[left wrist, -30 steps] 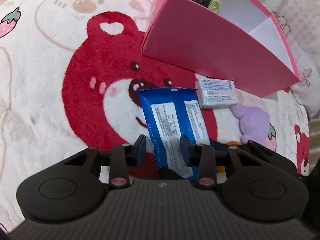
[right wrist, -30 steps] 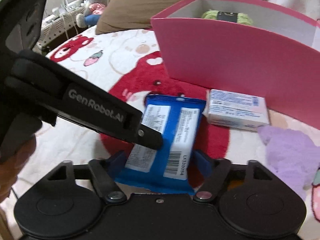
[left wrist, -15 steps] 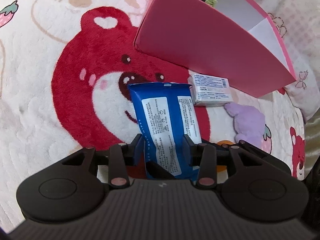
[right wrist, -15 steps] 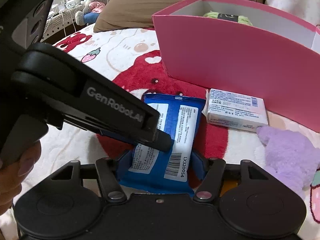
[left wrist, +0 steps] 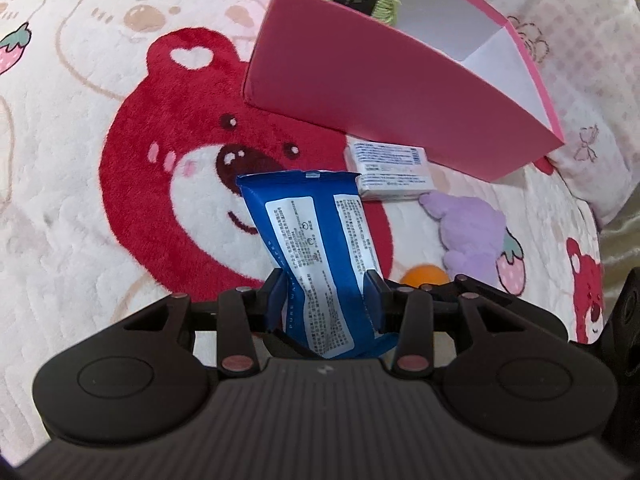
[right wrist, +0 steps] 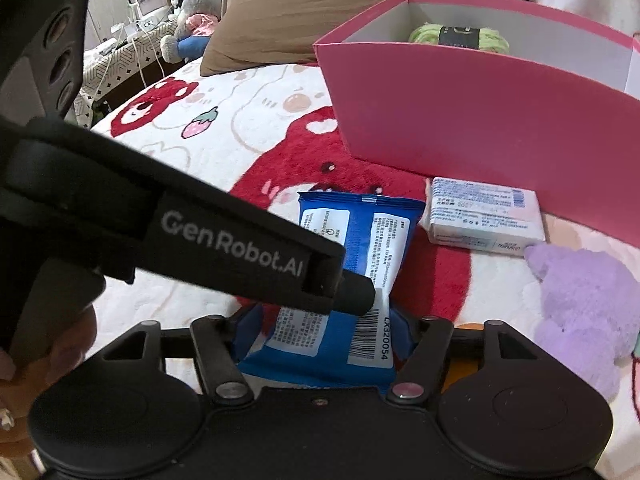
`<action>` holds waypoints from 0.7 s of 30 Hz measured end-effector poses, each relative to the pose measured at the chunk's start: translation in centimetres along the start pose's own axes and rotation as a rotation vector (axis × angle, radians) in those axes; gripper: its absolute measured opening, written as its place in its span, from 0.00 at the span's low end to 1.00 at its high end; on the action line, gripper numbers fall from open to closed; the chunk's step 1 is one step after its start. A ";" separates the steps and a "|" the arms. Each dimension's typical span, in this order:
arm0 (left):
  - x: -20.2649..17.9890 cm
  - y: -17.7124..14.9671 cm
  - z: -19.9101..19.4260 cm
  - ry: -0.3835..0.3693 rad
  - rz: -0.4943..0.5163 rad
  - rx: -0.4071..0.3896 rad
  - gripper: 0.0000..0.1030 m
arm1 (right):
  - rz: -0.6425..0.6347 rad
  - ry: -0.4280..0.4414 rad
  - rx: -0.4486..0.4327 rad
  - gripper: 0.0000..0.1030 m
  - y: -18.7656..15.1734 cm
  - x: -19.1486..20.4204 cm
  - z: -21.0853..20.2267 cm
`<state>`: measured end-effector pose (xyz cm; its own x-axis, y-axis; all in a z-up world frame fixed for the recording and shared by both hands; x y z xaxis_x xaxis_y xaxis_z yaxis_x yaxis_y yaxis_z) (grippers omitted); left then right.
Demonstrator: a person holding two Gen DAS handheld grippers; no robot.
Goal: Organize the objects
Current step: 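Close the left tool on the blue snack packet, then lift the blue packet with the left tool and carry it over the box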
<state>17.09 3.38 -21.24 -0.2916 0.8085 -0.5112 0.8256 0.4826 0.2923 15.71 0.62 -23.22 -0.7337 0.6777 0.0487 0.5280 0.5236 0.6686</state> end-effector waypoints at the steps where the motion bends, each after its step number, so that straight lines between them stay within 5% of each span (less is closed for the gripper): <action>1: -0.2 -0.1 -0.1 0.000 0.005 0.004 0.38 | -0.009 -0.005 0.003 0.68 0.0 0.2 -0.2; 12: -1.6 -0.6 -2.7 -0.011 -0.005 -0.005 0.38 | -0.001 0.060 -0.039 0.68 0.6 0.2 -2.9; 21: -2.9 -1.4 -4.5 -0.018 0.022 0.005 0.38 | -0.007 0.086 0.021 0.68 1.3 1.0 -5.0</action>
<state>14.61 1.89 -16.51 -0.2649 0.8125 -0.5192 0.8340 0.4634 0.2996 13.55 -0.58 -18.59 -0.7710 0.6275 0.1088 0.5313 0.5395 0.6532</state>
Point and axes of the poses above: each gripper's, at about its wrist camera, not at the fingertips, and z roughly the way its jaws point, x to its left, y to its top, the point moved 9 cm from there along z, roughly the way its jaws point, and after that the axes turned 14 degrees about -z, right-handed, at the moved point
